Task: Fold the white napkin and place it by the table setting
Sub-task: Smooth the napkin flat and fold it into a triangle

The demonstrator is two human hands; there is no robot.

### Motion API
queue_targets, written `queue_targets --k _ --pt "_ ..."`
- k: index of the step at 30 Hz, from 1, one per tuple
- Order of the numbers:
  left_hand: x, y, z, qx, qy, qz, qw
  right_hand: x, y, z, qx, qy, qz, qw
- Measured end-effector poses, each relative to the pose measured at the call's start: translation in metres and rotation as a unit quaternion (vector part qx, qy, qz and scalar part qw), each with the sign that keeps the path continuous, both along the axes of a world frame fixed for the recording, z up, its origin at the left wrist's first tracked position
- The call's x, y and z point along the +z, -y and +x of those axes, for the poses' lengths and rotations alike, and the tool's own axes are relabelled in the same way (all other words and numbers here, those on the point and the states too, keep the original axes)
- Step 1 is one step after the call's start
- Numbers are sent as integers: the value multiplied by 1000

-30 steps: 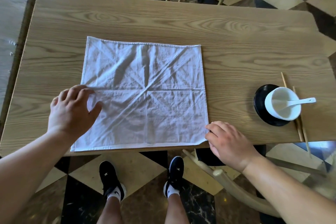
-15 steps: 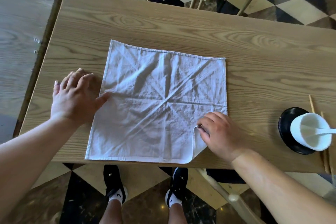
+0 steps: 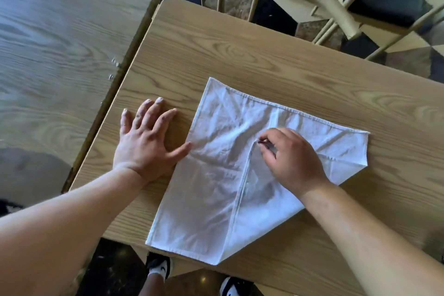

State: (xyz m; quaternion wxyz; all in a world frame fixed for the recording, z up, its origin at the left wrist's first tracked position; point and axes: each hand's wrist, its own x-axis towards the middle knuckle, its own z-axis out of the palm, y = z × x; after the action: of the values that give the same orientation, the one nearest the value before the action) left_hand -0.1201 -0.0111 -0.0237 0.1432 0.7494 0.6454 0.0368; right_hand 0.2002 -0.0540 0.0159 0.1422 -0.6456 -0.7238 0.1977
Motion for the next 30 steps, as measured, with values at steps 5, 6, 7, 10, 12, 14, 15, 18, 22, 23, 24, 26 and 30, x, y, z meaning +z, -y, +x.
queue_targets --k 5,6,7,10,12,14,15,18,22,23,24,26,30 --pt "-6 -2 -3 -7 -6 13 1000 0 -61 -20 6 -25 25 999" --pt "-7 -3 -3 -8 -4 15 1000 0 -72 -24 12 -33 27 999" --pt "-7 -3 -4 -8 -4 16 1000 0 -82 -28 16 -39 28 999" --pt "-8 -3 -4 -11 -11 13 1000 0 -108 -40 23 -45 22 998" --pt "-9 -4 -4 -14 -13 12 1000 -1 -124 -47 30 -48 17 998" --pt "-9 -4 -4 -13 -12 11 1000 -3 -137 -56 39 -50 10 998" --pt "-8 -4 -4 -12 -12 9 1000 -4 -142 -60 41 -49 4 998" --pt "-8 -4 -4 -11 -11 4 1000 -7 -158 -72 50 -40 -9 998" --pt "-10 -5 -8 -11 -11 6 1000 -16 -175 -86 59 -30 -29 997" --pt "-10 -4 -7 -12 -12 5 1000 -18 -176 -87 57 -27 -31 998" --pt "-10 -4 -7 -14 -13 4 1000 -19 -176 -87 55 -25 -30 998" --pt "-10 -4 -5 -15 -14 2 1000 -24 -176 -86 50 -20 -20 998" --pt "-10 -4 -5 -14 0 18 1000 -30 -175 -87 33 3 27 999"
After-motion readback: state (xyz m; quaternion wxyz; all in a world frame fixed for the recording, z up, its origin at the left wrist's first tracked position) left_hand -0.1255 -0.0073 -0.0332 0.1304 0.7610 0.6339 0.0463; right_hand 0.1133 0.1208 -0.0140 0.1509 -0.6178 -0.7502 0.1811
